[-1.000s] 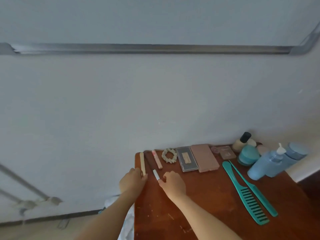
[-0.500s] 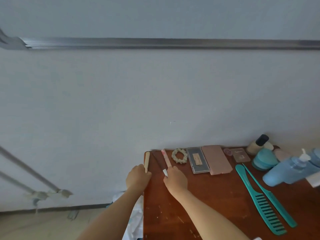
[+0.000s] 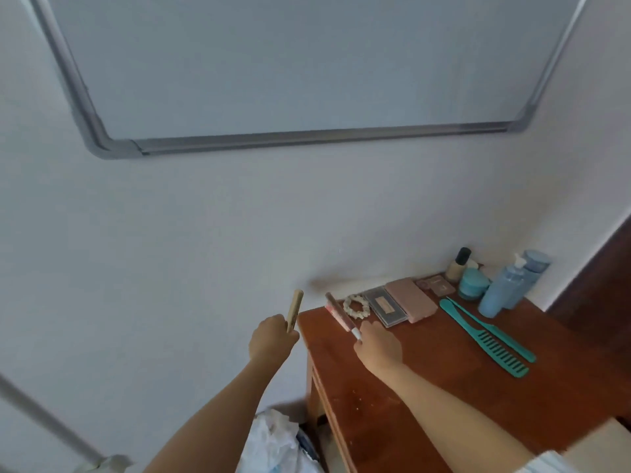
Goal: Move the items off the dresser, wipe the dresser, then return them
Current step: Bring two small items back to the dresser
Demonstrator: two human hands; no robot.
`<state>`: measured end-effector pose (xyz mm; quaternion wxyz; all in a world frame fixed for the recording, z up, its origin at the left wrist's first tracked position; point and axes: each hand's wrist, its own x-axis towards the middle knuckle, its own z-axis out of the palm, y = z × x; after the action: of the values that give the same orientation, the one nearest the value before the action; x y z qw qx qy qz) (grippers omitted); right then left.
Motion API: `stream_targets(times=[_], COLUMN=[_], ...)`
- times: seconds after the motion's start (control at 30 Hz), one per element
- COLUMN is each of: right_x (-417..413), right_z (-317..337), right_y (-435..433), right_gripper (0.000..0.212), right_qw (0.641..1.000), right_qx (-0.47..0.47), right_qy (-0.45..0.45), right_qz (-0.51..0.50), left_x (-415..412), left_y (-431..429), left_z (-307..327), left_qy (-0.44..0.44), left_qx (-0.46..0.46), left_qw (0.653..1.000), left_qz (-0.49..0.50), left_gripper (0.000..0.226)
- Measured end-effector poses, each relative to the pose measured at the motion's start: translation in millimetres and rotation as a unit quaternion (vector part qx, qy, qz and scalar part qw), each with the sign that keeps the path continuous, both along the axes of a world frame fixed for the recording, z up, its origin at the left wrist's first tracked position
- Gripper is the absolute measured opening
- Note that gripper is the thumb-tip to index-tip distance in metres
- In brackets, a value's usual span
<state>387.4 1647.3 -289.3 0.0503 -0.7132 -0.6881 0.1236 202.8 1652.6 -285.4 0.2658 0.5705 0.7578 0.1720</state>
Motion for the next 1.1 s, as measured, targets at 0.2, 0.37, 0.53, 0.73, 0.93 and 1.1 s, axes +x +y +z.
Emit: stream_targets(times=[0.2, 0.37, 0.53, 0.73, 0.93, 1.1], right_x=[35, 99, 162, 241, 328, 395], right_z=[39, 75, 96, 104, 113, 114], right_y=[-57, -126, -214, -337, -471, -575], right_gripper=[0.023, 0.022, 0.026, 0.022, 0.022, 0.021], right_qw=[0.992, 0.969, 0.934, 0.884, 0.830, 0.796], right_qx=[0.033, 0.064, 0.075, 0.081, 0.095, 0.100], right_qy=[-0.025, -0.035, -0.053, -0.037, -0.028, -0.027], right_qz=[-0.119, -0.234, -0.346, -0.458, -0.548, -0.597], left_x=[21, 86, 170, 280, 403, 500], left_y=[-21, -43, -88, -169, -279, -376], left_z=[28, 59, 85, 99, 111, 109], left_qy=[-0.023, -0.051, -0.051, -0.069, -0.076, -0.084], left_qx=[0.050, 0.090, 0.108, 0.113, 0.121, 0.107], left_qw=[0.994, 0.972, 0.943, 0.897, 0.863, 0.833], left_qz=[-0.097, -0.209, -0.311, -0.423, -0.485, -0.537], left_gripper=[0.028, 0.016, 0.021, 0.020, 0.024, 0.025])
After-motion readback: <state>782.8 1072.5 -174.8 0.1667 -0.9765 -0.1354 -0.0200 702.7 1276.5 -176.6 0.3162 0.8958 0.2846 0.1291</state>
